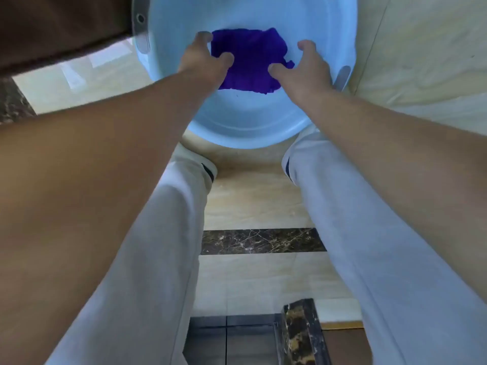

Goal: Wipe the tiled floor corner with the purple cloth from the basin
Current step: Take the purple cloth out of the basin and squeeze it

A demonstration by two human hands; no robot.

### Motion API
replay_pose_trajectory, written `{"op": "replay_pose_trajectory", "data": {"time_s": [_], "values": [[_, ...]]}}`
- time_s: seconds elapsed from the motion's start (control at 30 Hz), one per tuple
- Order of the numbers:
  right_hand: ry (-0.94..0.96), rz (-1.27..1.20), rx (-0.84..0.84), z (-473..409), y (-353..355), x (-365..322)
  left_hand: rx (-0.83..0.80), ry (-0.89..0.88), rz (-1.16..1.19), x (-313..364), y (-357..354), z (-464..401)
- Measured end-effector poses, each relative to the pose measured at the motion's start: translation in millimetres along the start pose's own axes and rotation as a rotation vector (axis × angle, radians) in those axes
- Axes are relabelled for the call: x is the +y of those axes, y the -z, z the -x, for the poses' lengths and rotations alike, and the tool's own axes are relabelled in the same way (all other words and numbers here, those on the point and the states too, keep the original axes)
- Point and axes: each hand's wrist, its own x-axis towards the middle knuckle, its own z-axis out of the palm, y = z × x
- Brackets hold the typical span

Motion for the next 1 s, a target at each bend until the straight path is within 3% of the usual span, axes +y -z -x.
{"op": "replay_pose_trajectory", "data": {"time_s": [0.13, 0.27, 0.4, 0.53, 0.83, 1.0], "values": [[-0.05, -0.001, -0.012, -20, -16, -11, 0.004, -0.018, 0.015, -3, -18, -14], [-0.104, -0.046, -0.02, -34, -33, -17, 0.066, 0.023, 0.241, -13, -44, -25], [-0.055, -0.092, -0.001, -46, -36, -4, 0.038, 0.013, 0.263, -28, -53, -30], [-0.024, -0.159, -0.107, -23, -14, 3, 0.013, 0.034, 0.398, -33, -42, -4], [0.09, -0.286, -0.159, 144, 120, -43, -0.051, -0.036, 0.649, 46, 37, 175], [0.164, -0.289, -0.177, 246, 212, -99, -0.05, -0.108, 0.651, 113, 110, 295]]}}
